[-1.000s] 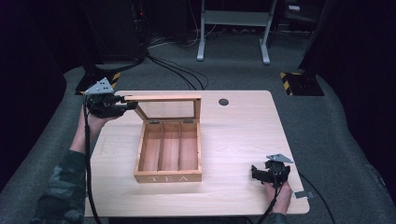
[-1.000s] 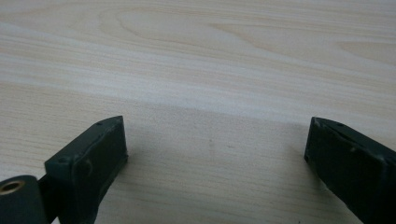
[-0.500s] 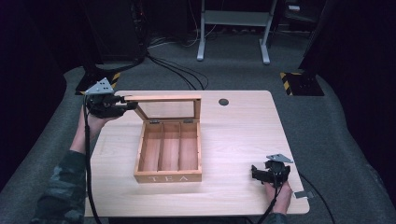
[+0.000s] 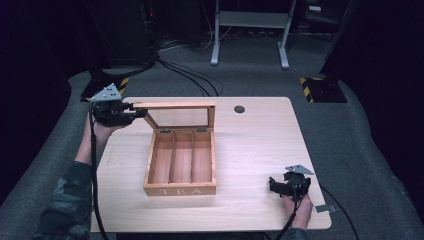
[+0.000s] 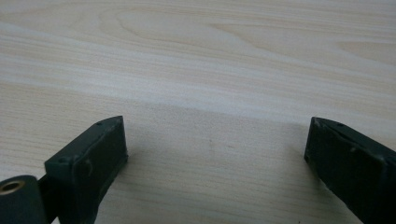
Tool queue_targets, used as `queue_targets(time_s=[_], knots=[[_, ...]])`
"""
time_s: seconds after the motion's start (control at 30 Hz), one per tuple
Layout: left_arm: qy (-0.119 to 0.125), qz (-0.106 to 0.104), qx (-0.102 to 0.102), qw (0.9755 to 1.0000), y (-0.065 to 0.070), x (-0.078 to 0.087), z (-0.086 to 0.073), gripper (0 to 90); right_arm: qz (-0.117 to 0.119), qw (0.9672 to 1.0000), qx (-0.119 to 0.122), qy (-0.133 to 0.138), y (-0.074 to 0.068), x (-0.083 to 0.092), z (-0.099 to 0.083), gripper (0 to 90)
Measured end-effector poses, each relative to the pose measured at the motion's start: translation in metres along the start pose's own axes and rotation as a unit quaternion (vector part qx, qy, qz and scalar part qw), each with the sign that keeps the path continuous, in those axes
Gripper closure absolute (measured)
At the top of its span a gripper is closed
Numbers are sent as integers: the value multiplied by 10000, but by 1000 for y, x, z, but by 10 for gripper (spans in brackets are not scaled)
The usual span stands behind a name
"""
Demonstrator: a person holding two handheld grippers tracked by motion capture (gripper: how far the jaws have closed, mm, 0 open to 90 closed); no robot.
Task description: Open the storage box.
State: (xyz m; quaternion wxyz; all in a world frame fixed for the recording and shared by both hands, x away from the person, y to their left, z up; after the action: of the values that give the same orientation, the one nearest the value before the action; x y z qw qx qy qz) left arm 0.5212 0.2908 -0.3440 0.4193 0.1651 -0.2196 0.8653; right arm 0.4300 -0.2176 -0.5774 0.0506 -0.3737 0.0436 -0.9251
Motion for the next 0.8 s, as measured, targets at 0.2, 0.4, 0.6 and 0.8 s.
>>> queue_targets(time_s=[0.2,0.4,0.6,0.8], knots=[[-2,-2,-4,10000,0,0,0,644,-3,10000,4,-7,0,0,0,52],[-3,-2,-2,10000,0,0,0,644,-2,10000,2,-9,0,0,0,51],[-7,-7,-5,10000,0,0,0,644,0,10000,1,-3,0,0,0,52],[10,10,2,10000,0,0,0,644,-1,10000,1,-4,0,0,0,51]])
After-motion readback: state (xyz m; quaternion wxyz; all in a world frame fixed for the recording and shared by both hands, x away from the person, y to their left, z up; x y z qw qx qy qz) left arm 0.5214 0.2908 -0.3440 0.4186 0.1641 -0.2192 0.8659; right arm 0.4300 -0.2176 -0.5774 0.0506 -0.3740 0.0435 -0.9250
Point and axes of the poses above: each handheld gripper's, and its own axes: x roughly backward along the jaws, z roughly out of its top, y roughly to its right, the point moved 7 cm from there along -x, roughly forward along the jaws, and after that the axes turned 9 degrees about -x, right-handed, at the moved point
